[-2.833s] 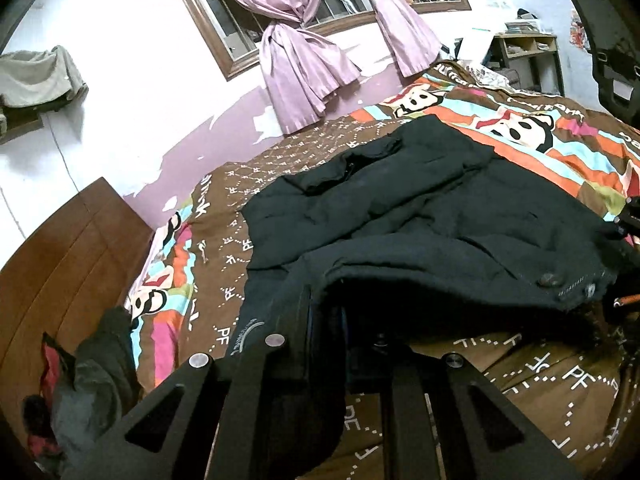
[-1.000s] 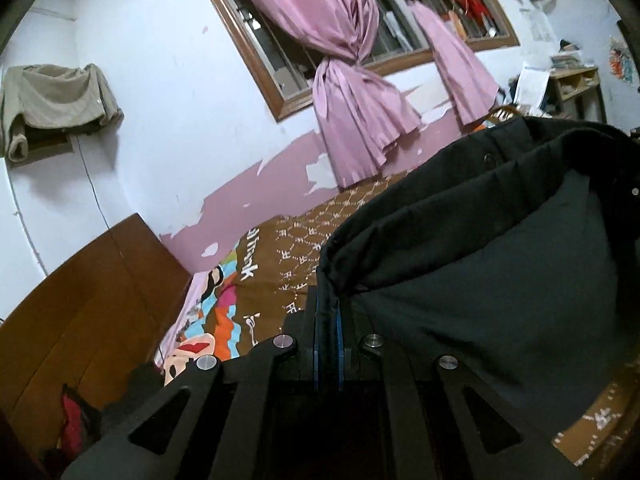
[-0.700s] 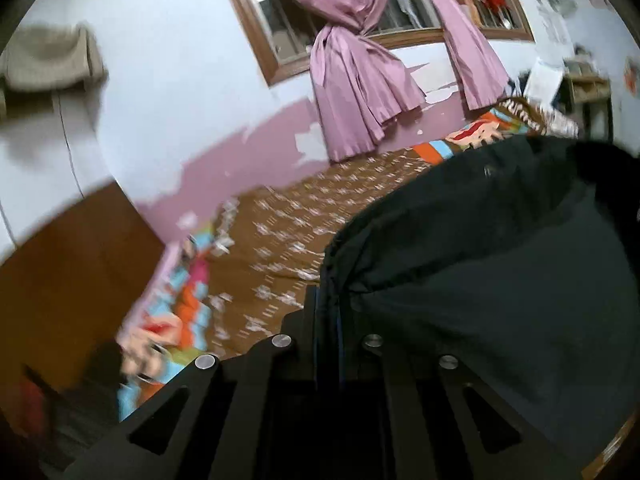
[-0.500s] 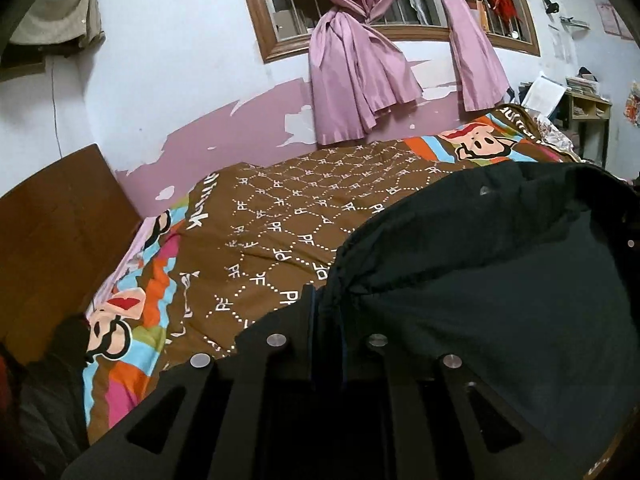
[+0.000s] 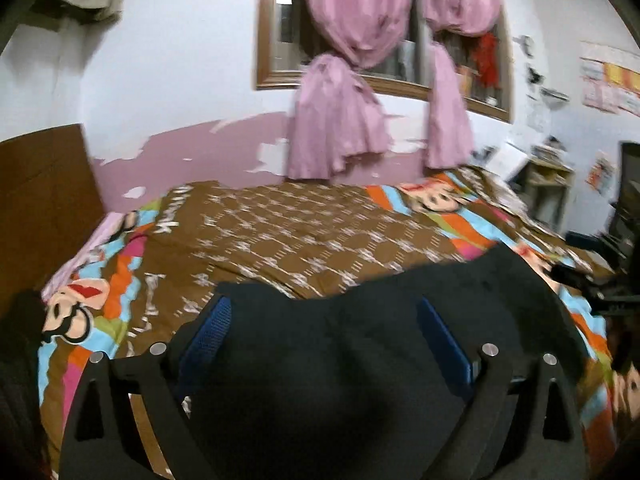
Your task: Fold large clothes
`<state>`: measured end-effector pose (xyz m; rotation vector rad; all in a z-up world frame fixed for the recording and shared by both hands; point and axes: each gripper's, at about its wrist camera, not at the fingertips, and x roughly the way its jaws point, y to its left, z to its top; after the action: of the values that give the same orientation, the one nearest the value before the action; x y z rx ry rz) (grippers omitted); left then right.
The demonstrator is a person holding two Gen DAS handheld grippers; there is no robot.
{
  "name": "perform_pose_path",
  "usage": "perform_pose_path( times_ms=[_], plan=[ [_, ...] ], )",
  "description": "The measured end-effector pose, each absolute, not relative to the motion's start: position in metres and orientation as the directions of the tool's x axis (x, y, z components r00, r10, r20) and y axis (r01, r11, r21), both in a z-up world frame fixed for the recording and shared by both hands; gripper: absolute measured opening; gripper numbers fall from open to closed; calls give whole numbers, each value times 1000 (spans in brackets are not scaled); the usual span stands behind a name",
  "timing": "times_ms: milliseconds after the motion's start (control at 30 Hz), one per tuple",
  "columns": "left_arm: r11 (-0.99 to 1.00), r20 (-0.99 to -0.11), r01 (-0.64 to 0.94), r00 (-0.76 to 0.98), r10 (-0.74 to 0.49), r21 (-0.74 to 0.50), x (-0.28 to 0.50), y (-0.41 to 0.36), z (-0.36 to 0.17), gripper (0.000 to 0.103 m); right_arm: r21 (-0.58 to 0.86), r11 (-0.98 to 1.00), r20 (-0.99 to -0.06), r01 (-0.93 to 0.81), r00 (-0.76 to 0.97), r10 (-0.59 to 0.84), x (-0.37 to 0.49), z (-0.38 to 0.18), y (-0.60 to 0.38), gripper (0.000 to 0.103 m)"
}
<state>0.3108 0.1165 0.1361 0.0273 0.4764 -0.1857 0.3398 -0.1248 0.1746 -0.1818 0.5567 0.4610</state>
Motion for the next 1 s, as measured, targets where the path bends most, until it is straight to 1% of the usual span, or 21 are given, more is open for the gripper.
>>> perform_pose_path(
  times_ms=[100, 167, 333, 433, 467, 600, 700, 867, 933, 1000],
  plan=[
    [965, -514, 261, 829, -219, 11, 293, 101, 115, 91, 11, 856, -616, -516, 671, 413, 327, 155, -123, 96],
    [958, -557, 286, 800, -222, 29, 289, 91, 98, 91, 33, 848, -653, -528, 631, 418, 325, 141, -120, 96],
    [957, -640, 291, 736, -220, 5, 302, 76, 61, 91, 120, 853, -725, -508, 542, 425, 339, 107, -112, 96],
    [971, -659, 232, 740, -136, 61, 317, 69, 50, 91, 149, 859, -727, -490, 535, 431, 355, 100, -108, 96],
    [974, -667, 213, 737, -111, 74, 325, 68, 47, 93, 146, 868, -735, -474, 535, 416, 363, 98, -106, 96],
    [986, -676, 149, 735, -56, 80, 355, 68, 43, 93, 154, 901, -760, -406, 534, 371, 397, 95, -102, 96],
    [986, -672, 119, 741, -11, 115, 374, 70, 40, 97, 130, 916, -771, -379, 542, 333, 425, 93, -98, 96],
    [994, -666, 64, 746, 14, 92, 401, 87, 39, 97, 88, 927, -776, -364, 558, 292, 453, 87, -99, 96],
    [998, -675, 31, 738, 12, 52, 410, 100, 40, 97, 87, 930, -779, -356, 558, 286, 463, 80, -103, 96],
    [1000, -674, -2, 739, 5, 4, 418, 113, 40, 97, 90, 931, -783, -355, 553, 286, 470, 74, -107, 100]
  ],
)
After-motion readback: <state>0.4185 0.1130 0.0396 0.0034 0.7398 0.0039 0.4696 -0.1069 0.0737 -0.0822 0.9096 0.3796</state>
